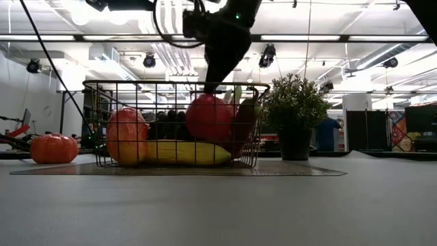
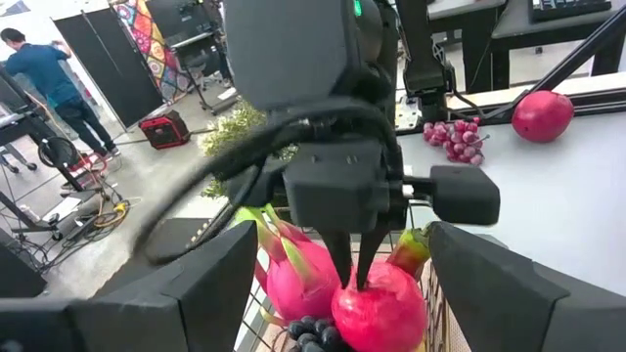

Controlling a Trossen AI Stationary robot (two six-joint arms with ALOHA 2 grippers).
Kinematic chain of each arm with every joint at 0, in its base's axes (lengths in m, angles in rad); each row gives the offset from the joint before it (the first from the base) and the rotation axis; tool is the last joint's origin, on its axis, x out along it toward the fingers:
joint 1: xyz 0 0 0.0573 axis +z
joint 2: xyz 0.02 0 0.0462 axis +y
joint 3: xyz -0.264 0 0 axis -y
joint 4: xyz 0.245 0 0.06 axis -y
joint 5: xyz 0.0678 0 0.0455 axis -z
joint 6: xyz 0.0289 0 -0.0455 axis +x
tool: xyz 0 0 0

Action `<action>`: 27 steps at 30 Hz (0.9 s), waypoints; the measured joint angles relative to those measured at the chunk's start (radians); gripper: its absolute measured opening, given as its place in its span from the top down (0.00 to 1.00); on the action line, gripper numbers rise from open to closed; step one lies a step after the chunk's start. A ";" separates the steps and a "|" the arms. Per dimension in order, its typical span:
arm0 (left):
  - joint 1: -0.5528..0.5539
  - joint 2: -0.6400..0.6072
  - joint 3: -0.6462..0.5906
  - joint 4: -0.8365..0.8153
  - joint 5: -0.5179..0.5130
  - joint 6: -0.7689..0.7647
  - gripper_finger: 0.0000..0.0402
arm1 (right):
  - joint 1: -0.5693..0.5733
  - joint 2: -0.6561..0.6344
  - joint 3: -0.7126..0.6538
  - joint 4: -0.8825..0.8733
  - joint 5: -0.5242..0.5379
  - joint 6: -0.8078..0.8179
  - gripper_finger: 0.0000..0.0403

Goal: Build produce basket
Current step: Put the pumpkin into the wire basket

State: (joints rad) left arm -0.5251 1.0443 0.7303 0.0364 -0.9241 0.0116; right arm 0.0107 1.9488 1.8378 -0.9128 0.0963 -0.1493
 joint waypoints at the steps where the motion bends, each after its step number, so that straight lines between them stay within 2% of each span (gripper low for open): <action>1: 0.000 0.000 0.000 0.000 0.000 0.000 0.29 | 0.001 0.000 -0.009 0.008 0.000 0.000 0.94; 8: 0.000 0.000 0.000 0.000 0.000 0.000 0.29 | 0.004 0.000 -0.036 0.038 0.010 -0.004 0.97; 20: 0.000 0.000 -0.001 0.000 0.000 -0.007 0.29 | 0.005 0.000 0.033 -0.029 0.009 -0.026 0.97; 27: 0.000 0.000 -0.002 -0.001 0.001 -0.039 0.29 | 0.010 -0.084 0.040 -0.045 0.019 -0.032 0.97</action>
State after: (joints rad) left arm -0.5255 1.0443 0.7284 0.0349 -0.9234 -0.0276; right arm 0.0207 1.8645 1.8774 -0.9575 0.1154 -0.1814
